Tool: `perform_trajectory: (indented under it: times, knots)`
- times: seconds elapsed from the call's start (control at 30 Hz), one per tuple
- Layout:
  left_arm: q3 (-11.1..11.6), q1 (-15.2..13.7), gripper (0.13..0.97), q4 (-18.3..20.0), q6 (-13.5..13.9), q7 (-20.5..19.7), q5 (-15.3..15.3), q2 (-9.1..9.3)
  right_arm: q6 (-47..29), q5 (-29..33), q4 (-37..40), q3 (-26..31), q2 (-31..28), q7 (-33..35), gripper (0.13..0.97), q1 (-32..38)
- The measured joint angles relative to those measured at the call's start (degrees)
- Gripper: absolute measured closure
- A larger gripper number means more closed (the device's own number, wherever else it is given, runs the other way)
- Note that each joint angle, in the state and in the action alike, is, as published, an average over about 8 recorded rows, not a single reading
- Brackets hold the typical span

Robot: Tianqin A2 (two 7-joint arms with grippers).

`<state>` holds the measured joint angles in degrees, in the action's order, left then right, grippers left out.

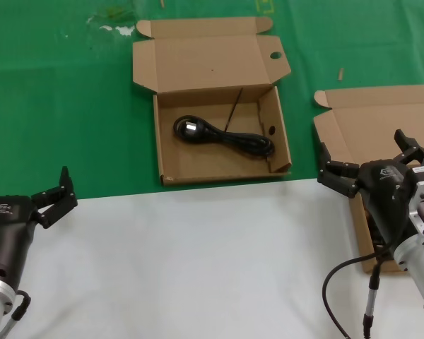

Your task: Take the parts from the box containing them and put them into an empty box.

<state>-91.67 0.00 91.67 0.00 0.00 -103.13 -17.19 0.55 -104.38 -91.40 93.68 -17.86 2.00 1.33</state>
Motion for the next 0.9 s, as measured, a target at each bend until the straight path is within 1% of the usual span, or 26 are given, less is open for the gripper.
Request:
perform_trajectory:
  times: [0.9]
  knots:
    - [0.00,0.00,0.132,0.00,0.00,0.00,0.00,0.00,0.00,0.00,0.00,0.00,0.00,0.00,0.129,0.00]
